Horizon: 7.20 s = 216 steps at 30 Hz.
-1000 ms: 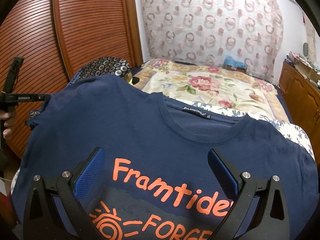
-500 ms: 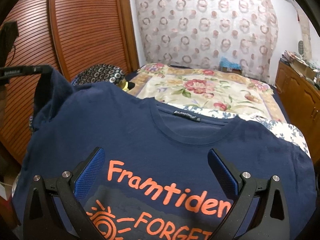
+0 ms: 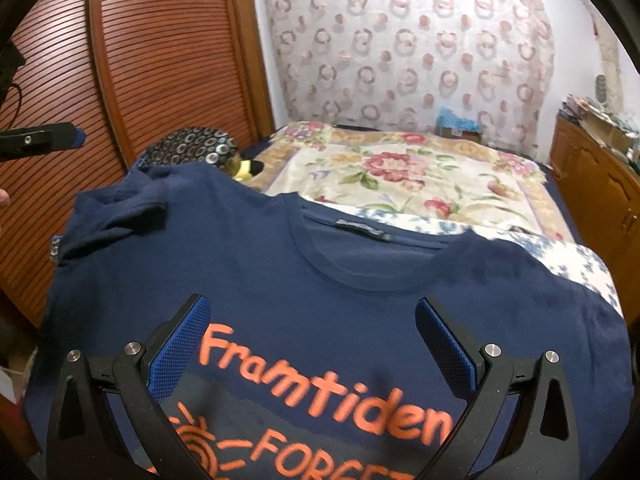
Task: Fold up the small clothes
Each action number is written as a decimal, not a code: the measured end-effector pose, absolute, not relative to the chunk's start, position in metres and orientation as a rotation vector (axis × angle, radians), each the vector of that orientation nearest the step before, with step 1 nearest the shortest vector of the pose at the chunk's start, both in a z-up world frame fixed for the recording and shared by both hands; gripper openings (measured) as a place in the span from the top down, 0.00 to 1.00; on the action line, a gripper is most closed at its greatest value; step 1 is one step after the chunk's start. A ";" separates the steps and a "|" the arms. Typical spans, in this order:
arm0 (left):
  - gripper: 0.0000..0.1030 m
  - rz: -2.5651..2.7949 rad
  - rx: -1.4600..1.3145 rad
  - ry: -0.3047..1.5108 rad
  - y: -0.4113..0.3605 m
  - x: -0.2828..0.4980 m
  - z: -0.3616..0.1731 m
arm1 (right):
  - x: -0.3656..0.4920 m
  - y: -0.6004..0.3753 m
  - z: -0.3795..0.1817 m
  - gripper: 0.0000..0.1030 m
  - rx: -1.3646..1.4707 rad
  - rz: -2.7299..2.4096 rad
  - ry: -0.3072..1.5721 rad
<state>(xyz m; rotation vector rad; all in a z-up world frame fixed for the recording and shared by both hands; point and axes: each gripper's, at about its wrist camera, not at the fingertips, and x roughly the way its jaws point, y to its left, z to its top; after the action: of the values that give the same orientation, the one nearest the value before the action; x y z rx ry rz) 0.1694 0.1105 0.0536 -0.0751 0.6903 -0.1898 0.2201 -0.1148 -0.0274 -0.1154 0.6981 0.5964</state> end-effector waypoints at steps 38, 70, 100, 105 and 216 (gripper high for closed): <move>0.47 0.116 -0.211 0.694 0.238 0.087 -0.013 | 0.219 0.146 -0.015 0.99 -0.393 1.229 0.834; 0.47 -0.003 -0.134 0.713 0.176 0.134 -0.013 | 0.211 -0.017 -0.012 0.72 -0.179 0.957 0.769; 0.47 -0.024 -0.100 0.710 0.155 0.178 -0.009 | 0.279 -0.018 -0.003 1.00 -0.112 0.687 0.751; 0.47 -0.060 -0.092 0.723 0.142 0.199 -0.009 | 0.280 -0.020 -0.009 0.74 -0.145 0.696 0.787; 0.14 -0.326 0.126 0.904 -0.034 0.199 -0.098 | 0.167 -0.298 -0.075 0.79 -0.114 0.368 0.895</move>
<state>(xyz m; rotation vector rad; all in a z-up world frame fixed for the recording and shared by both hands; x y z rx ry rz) 0.1985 -0.0341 -0.0982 0.1262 0.9044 -0.3264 0.1673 -0.2977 -0.0754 -0.1136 0.8950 0.3678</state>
